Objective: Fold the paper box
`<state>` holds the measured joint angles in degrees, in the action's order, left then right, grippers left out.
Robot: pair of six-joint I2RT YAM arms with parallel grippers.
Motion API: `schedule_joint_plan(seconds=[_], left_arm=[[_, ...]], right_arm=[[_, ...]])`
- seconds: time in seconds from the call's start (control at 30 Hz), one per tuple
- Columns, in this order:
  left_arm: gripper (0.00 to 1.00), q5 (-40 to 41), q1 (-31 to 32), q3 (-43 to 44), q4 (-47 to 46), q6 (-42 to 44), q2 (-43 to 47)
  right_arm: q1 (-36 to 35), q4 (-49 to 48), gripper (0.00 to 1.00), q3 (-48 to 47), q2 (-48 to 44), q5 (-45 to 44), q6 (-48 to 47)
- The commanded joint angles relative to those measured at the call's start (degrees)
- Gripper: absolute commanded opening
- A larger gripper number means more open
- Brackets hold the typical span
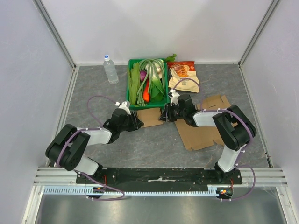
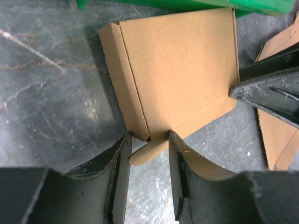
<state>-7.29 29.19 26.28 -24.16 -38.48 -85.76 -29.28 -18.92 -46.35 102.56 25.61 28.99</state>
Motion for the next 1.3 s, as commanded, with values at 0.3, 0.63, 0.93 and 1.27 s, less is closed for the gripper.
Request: schedule_joint_plan(seconds=[0.3, 0.63, 0.93, 1.27], left_arm=[[0.78, 4.91, -0.10, -7.39, 23.08, -1.69, 37.48], [0.78, 13.96, -0.10, -5.45, 46.21, -12.39, 67.63], [0.77, 14.50, -0.10, -3.96, 51.32, -11.62, 74.50], [0.77, 13.79, -0.10, -3.78, 52.38, -10.65, 79.51]], right_arm=[[-5.86, 18.27, 0.73, 0.49, -15.01, -7.73, -2.68], [-45.95, 15.18, 0.74, 2.66, -12.23, -75.40, -39.57], [-49.12, -5.41, 0.54, 1.26, 4.83, -87.92, -59.57], [-44.90, -20.71, 0.47, 1.26, 16.60, -89.41, -72.04]])
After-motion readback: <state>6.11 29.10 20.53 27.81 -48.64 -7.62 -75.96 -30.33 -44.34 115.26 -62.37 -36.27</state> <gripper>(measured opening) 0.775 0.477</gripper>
